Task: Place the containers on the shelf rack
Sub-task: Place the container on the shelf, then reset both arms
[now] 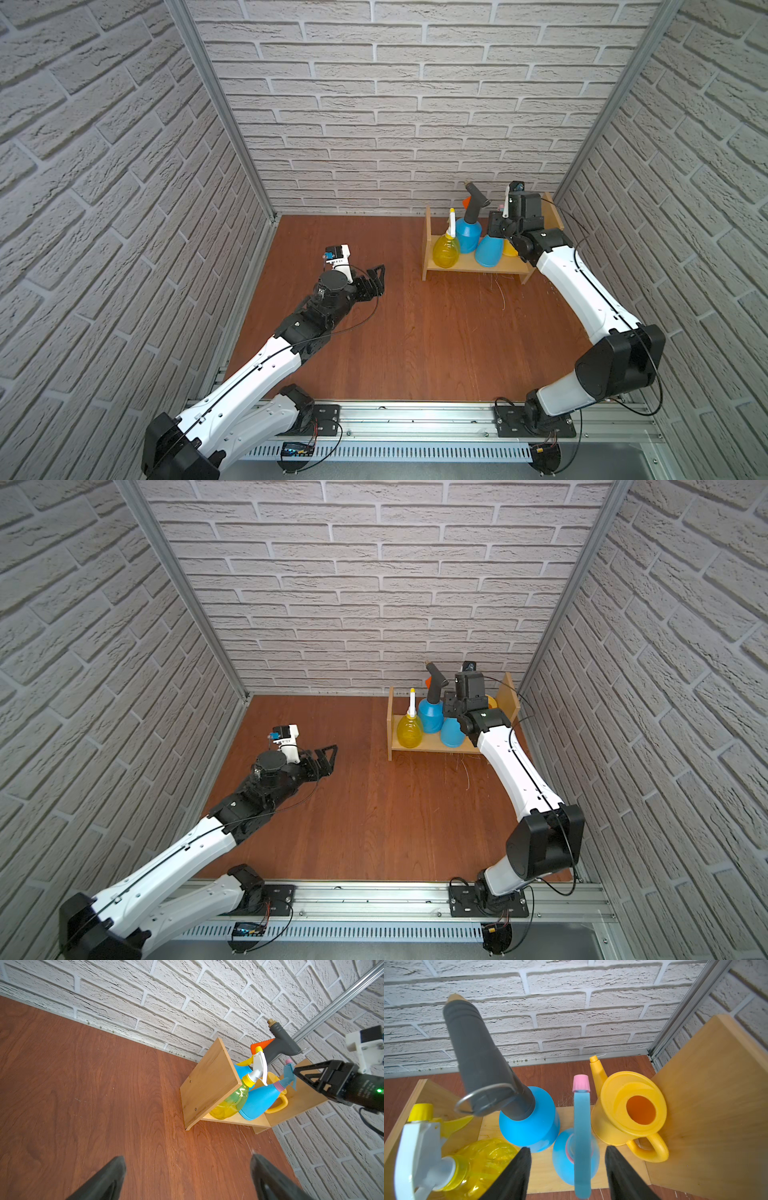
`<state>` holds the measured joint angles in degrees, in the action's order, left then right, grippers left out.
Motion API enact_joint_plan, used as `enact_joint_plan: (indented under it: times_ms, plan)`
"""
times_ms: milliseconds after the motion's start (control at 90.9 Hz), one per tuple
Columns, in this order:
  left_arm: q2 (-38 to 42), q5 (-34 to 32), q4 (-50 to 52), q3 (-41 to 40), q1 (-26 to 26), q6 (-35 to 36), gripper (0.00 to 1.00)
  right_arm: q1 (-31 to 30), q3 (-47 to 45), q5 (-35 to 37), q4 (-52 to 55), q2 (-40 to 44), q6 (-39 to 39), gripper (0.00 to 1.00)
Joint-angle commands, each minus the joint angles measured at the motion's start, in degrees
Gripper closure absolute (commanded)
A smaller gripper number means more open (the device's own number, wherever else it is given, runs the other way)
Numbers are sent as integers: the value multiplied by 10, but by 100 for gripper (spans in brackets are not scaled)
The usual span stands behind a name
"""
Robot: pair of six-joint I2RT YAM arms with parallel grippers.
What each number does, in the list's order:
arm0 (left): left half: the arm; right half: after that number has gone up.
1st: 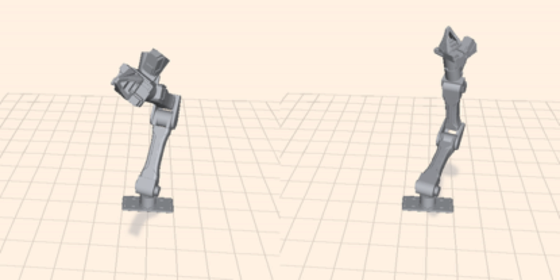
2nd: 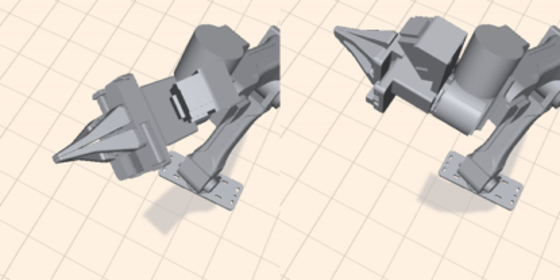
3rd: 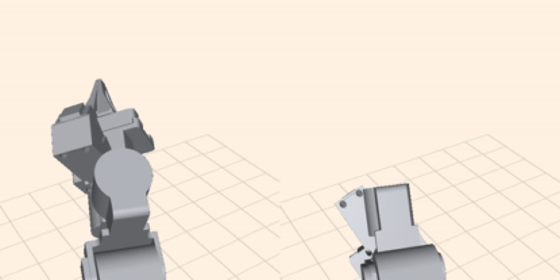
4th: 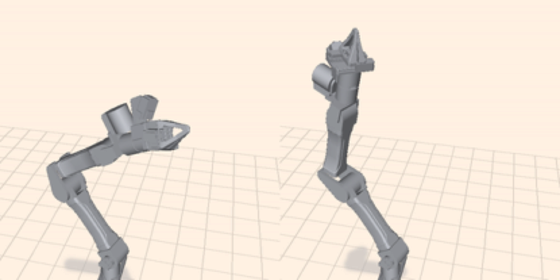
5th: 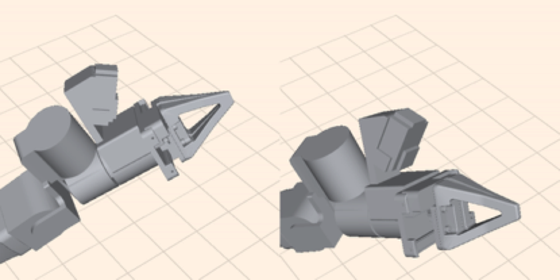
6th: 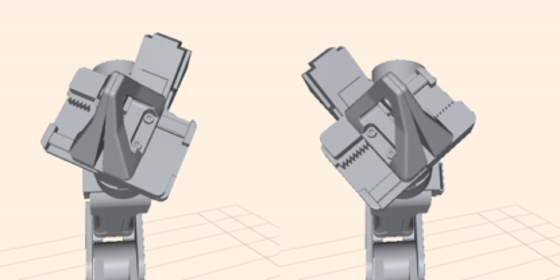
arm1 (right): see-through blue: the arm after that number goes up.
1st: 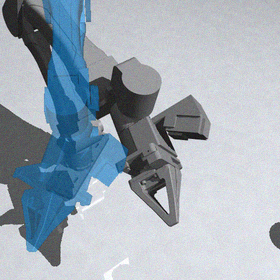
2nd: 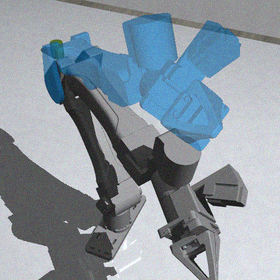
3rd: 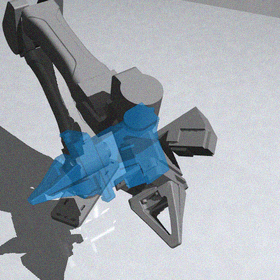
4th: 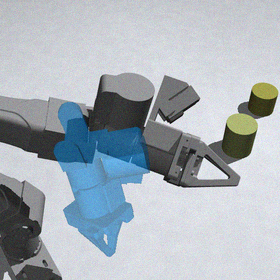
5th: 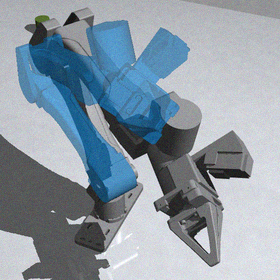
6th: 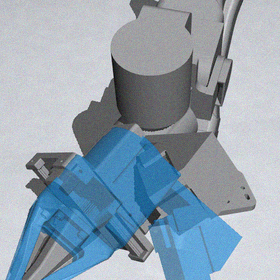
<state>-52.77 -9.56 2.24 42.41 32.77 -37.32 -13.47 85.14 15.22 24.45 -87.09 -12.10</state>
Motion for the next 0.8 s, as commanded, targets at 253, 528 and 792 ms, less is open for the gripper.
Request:
enact_joint_plan:
  times_ms: [253, 528, 792]
  plan:
    - [14, -8, -44, 0, -5, 34, 2, 3, -113, -157, -6, 228, -17, 10]
    - [39, -15, -69, -4, -17, 39, 2, 2, -347, -245, -152, 469, -128, 7]
    - [32, 1, -102, -1, -19, 36, 2, 2, -557, -139, -216, 617, -97, 0]
